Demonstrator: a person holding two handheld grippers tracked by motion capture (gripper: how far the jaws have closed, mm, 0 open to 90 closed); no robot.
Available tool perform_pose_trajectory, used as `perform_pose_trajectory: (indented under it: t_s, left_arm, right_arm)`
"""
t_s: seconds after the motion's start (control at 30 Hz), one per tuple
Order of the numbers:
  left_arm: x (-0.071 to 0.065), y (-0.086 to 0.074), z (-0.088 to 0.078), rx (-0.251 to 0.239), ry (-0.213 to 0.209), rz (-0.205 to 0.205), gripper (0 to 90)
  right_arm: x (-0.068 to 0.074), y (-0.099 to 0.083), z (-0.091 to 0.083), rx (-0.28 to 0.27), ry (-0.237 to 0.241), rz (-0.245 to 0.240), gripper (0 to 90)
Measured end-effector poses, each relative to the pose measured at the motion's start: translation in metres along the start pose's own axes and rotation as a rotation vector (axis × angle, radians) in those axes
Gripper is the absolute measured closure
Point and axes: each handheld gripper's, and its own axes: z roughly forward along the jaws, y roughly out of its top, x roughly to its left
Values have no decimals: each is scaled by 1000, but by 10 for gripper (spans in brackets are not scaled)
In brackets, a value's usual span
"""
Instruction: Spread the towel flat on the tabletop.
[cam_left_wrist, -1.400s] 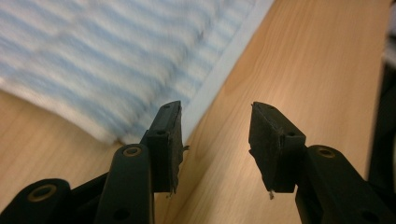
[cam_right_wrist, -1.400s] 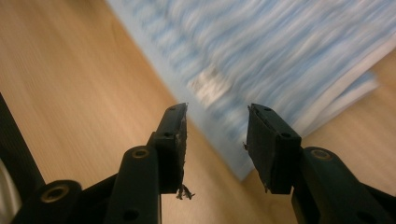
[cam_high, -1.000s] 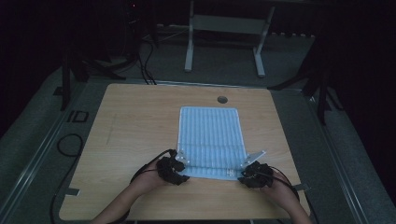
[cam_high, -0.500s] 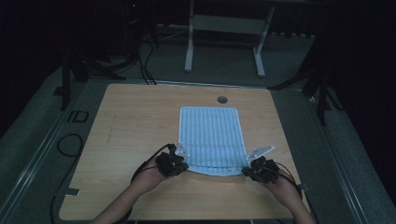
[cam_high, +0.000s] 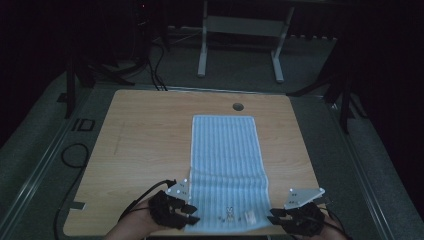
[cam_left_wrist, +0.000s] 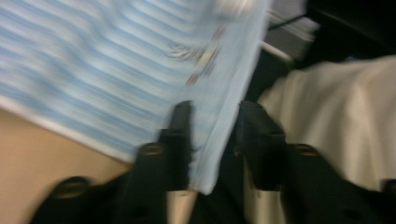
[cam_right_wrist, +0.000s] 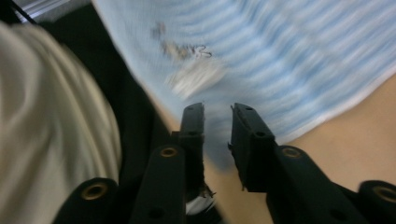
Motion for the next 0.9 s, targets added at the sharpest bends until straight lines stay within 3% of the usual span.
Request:
perform_pose_trajectory:
  t_s: [0.03,0.07,0.2,0.4,0.47,0.6,0.73,0.8,0.9]
  left_arm:
    - [0,0,0,0,0,0,566]
    - [0,-6,5,15,37,2,562]
    - [11,-9,10,2,25,-25,516]
    - [29,-3,22,8,46,-34,506]
    - [38,-1,25,6,48,-56,506]
    - [52,2,30,9,97,-63,504]
    - [70,2,30,5,125,-81,486]
    - [82,1,28,-17,119,-95,464]
    - [102,1,25,-47,165,-134,434]
  right_arm:
    - [1,-4,1,7,-12,5,694]
    - [-2,-8,1,6,-34,31,693]
    - [-13,-12,5,-15,-29,87,674]
    - [-31,-4,26,-34,2,82,637]
    - [-39,2,33,-45,14,69,618]
    - [-56,14,48,-62,54,54,576]
    - [-75,23,56,-72,52,41,539]
    - [-88,26,57,-78,49,45,516]
    - [-109,30,58,-82,26,58,482]
